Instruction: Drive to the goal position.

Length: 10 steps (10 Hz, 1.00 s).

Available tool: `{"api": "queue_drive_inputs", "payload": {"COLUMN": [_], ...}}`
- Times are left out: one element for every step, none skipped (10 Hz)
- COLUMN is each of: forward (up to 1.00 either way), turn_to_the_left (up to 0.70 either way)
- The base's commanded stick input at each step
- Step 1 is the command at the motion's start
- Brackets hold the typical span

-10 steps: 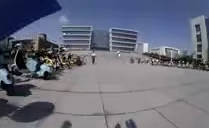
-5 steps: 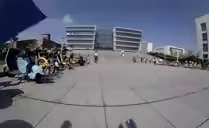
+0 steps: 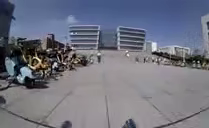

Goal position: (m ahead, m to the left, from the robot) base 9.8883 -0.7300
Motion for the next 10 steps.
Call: {"api": "queue_drive_inputs", "payload": {"forward": [1.0, 1.0, 1.0, 1.0, 1.0, 1.0, 1.0, 1.0, 1.0, 1.0], "turn_to_the_left": [0.0, 0.0, 0.0, 0.0, 0.0, 0.0, 0.0, 0.0, 0.0, 0.0]}}
